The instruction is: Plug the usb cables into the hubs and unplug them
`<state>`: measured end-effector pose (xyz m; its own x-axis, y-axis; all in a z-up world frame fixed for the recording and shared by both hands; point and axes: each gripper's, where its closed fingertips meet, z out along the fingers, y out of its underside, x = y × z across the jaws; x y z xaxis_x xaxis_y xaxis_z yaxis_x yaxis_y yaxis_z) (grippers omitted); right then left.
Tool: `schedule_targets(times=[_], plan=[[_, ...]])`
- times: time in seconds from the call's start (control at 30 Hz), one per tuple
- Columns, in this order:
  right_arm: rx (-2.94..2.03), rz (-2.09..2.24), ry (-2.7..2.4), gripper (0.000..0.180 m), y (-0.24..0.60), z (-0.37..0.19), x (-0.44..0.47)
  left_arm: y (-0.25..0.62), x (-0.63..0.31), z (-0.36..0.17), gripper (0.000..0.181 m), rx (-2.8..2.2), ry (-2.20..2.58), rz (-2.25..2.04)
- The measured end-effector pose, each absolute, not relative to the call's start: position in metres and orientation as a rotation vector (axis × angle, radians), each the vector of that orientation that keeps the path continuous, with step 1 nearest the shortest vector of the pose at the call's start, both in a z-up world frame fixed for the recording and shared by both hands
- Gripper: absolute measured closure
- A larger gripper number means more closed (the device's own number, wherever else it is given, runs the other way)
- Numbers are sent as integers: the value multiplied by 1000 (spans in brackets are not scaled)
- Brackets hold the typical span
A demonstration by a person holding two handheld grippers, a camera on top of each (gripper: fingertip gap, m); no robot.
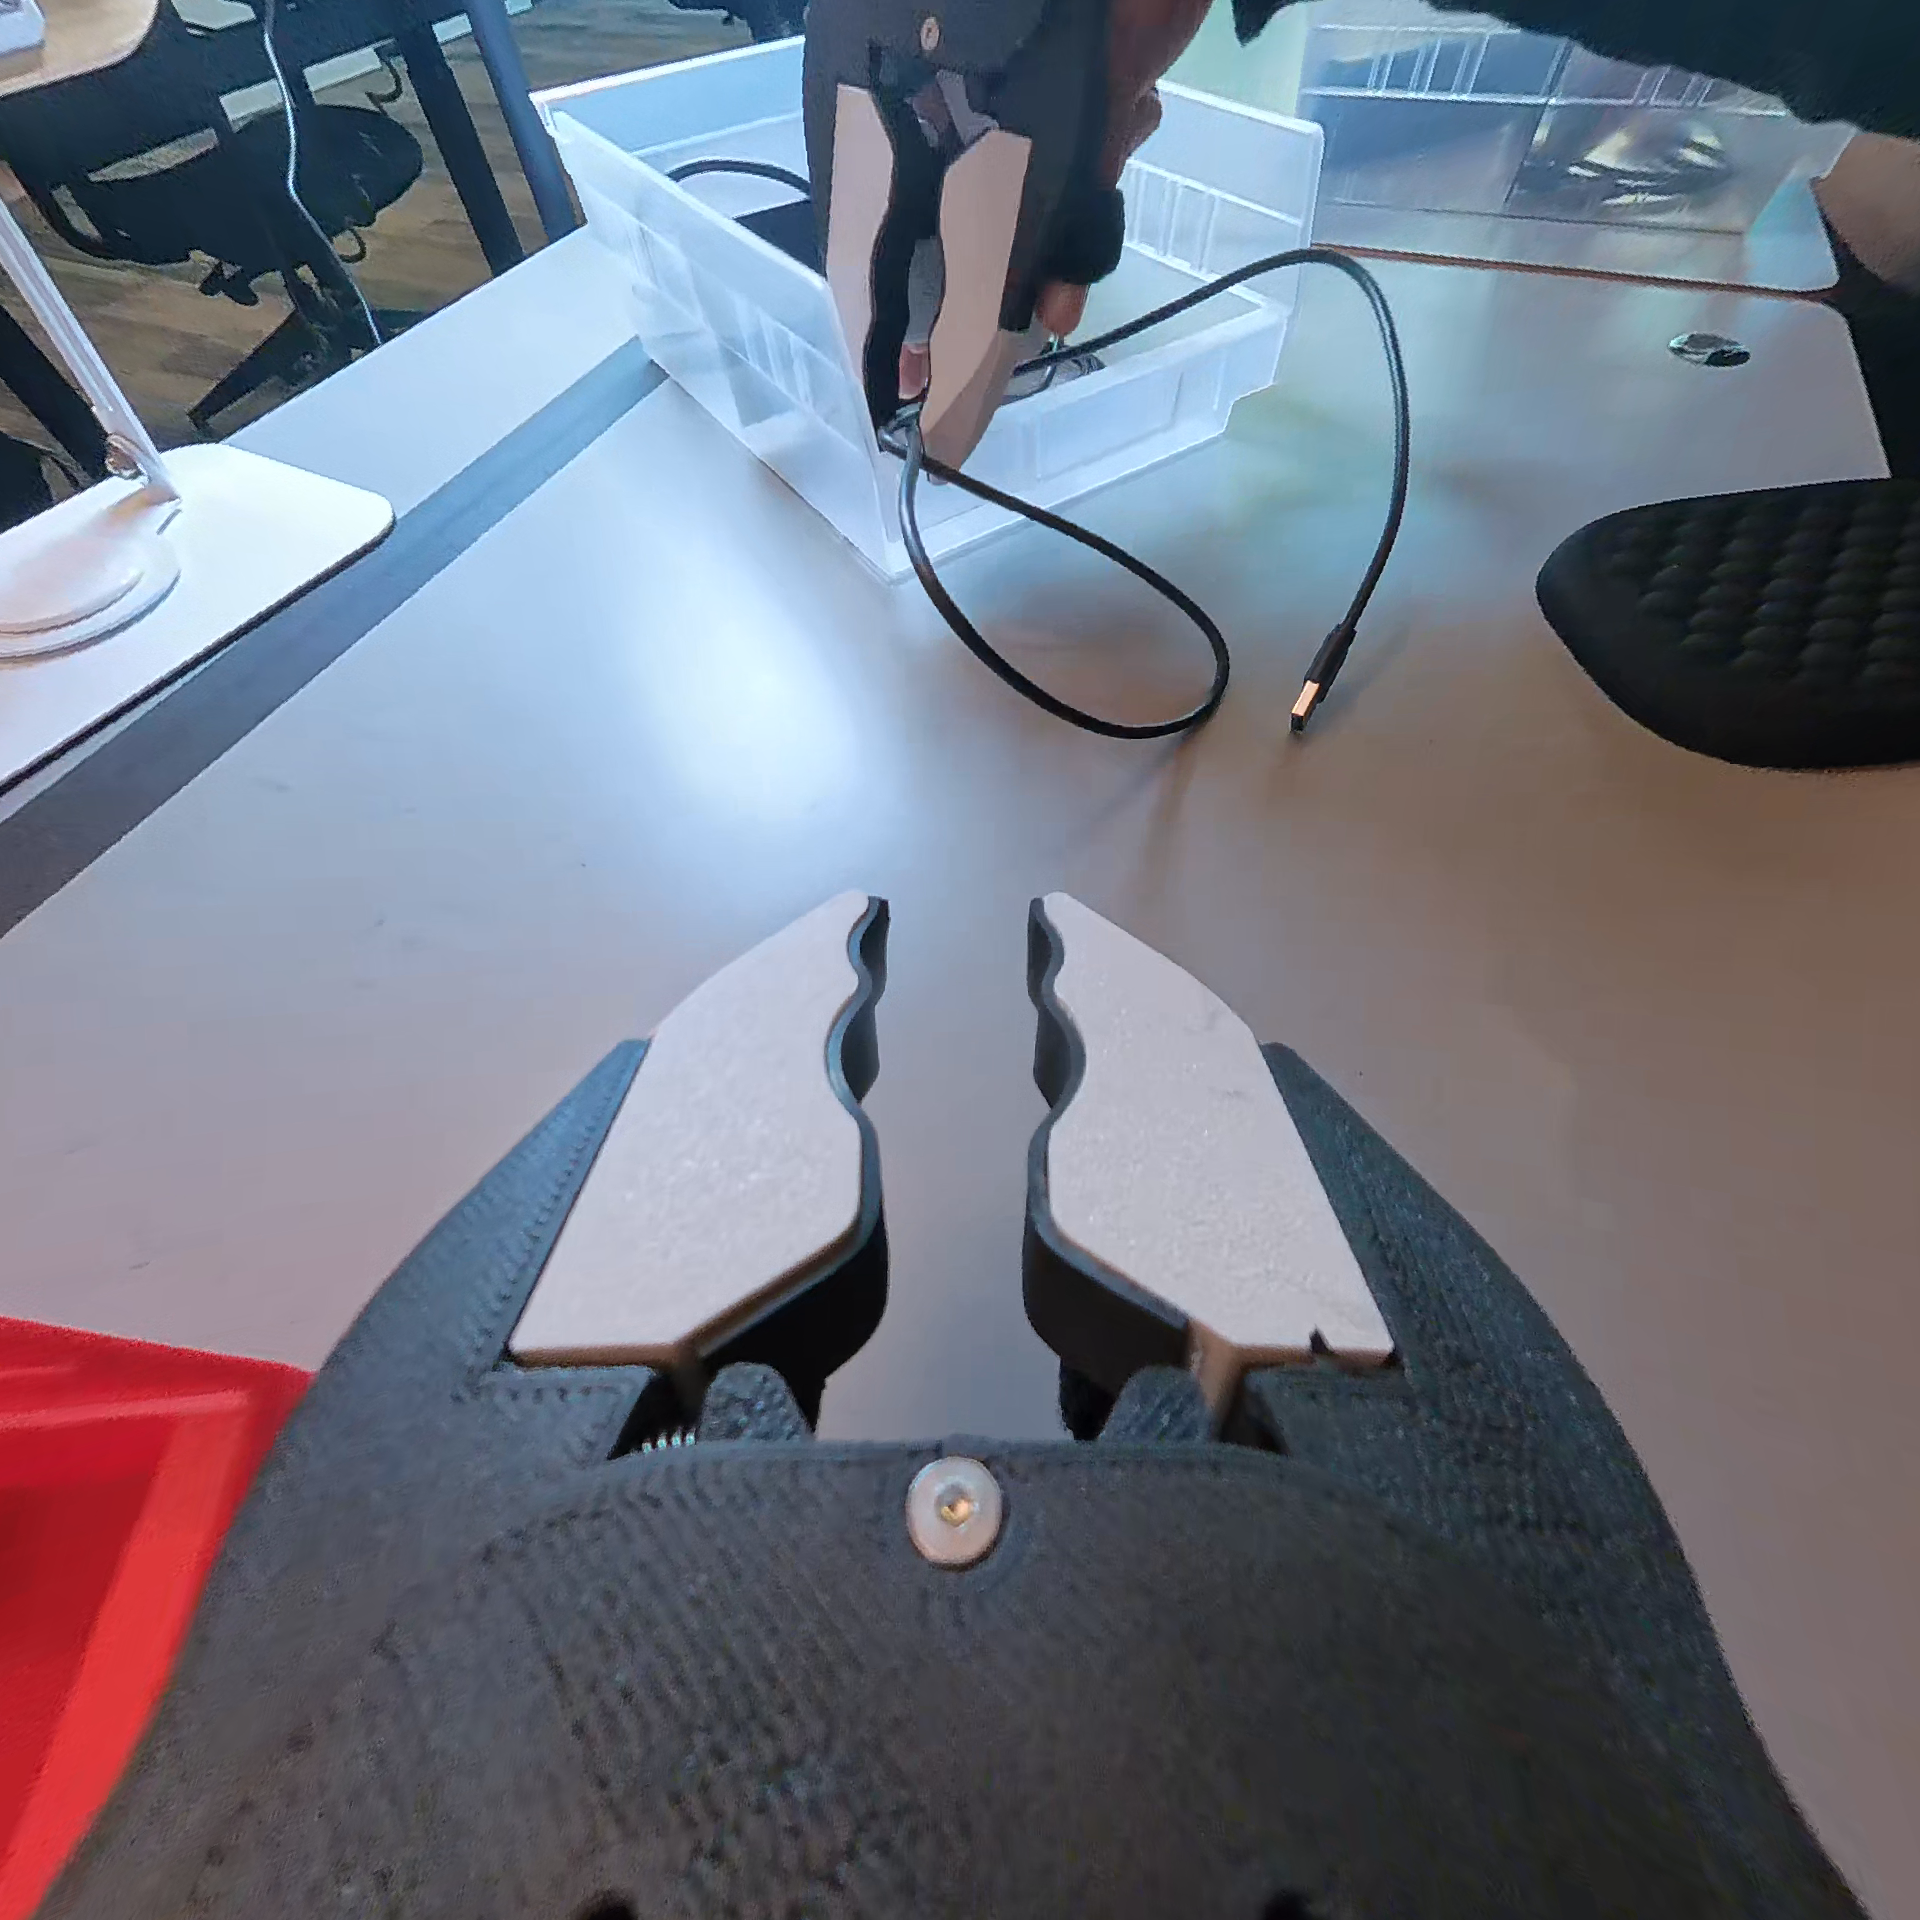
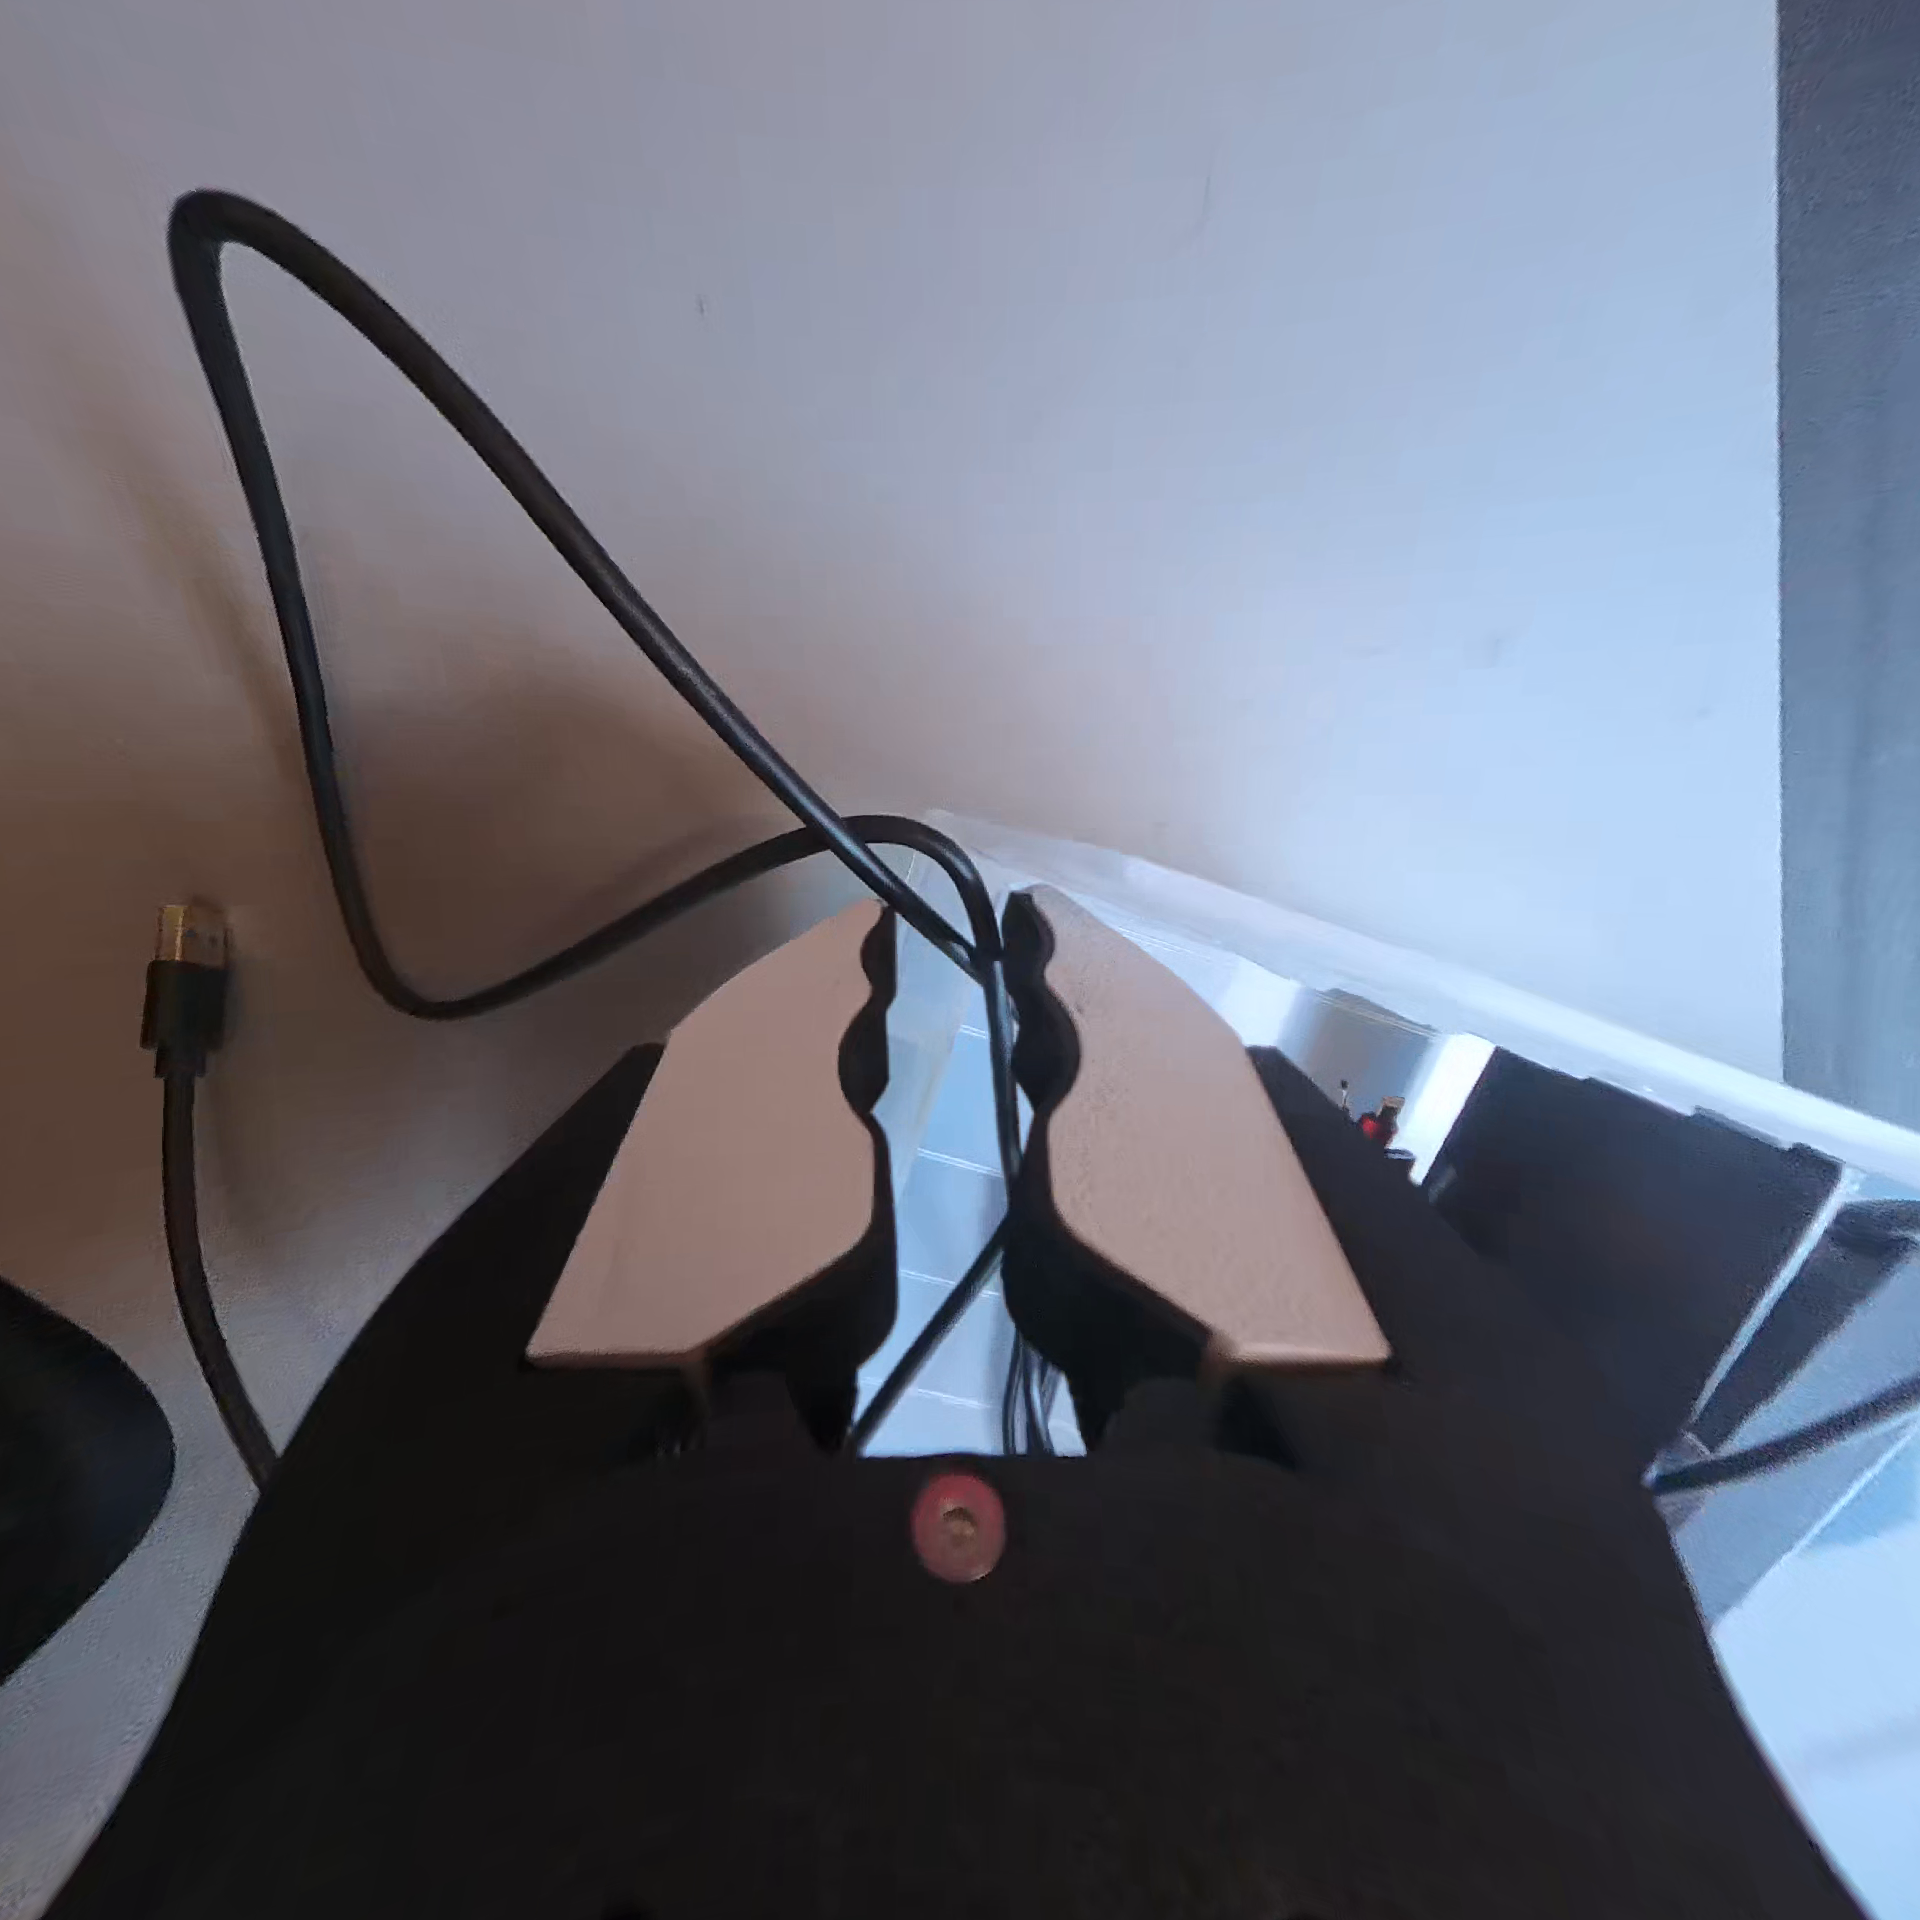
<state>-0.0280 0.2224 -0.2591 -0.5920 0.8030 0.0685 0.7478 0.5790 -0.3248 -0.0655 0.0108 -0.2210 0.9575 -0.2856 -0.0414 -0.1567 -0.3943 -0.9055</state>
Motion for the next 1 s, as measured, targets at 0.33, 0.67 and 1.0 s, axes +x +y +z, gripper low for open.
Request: schedule_targets(times=[0.33, 0.67, 1.0], plan=[[-1283, 545, -2464, 168, 234, -205, -18, 11, -70, -224, 156, -1992, 313, -145], [-1177, 404, -1994, 173, 307, -93, -39, 11, -74, -229, 157, -2004, 295, -140], [-1088, -28, -1160, 174, 439, 21, 6, 12, -78, -237, 159, -2025, 285, -141]])
